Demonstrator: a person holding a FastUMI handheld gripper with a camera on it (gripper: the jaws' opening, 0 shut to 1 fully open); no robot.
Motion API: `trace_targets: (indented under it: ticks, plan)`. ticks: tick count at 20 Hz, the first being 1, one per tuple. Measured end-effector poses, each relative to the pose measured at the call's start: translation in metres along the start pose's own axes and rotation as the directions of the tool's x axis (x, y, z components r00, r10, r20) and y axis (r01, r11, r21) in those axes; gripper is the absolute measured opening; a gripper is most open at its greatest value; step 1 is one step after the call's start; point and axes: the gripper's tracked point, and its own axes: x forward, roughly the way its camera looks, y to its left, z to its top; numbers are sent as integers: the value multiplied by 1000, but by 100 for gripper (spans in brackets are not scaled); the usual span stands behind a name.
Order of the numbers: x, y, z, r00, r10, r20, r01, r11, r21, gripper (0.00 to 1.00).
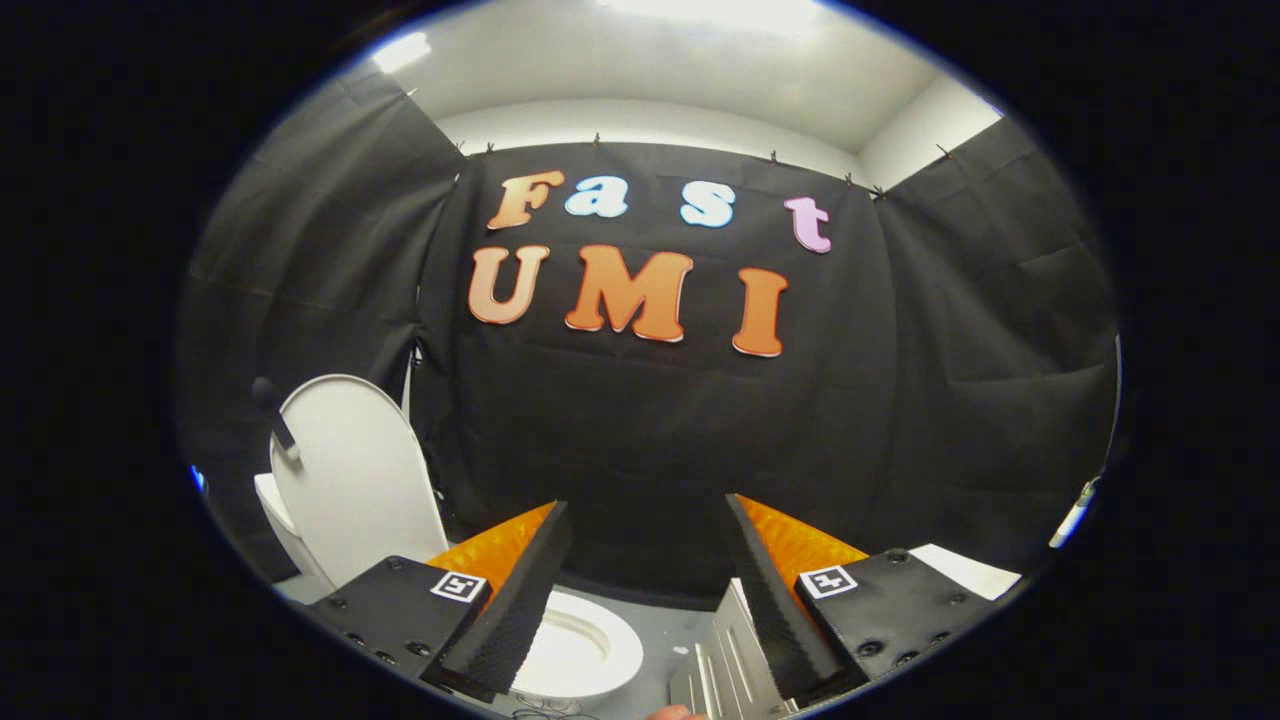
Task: Open the toilet lid.
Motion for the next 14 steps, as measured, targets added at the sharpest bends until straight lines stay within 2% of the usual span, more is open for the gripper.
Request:
trace_targets:
  ticks: [6,11,14]
  plan:
    - [-30,-65,-63,988,-139,-65,143,988,51,98]
    - [-55,-95,-69,969,-248,4,248,967,62,98]
    - [-54,-98,-75,966,-257,-4,256,963,87,98]
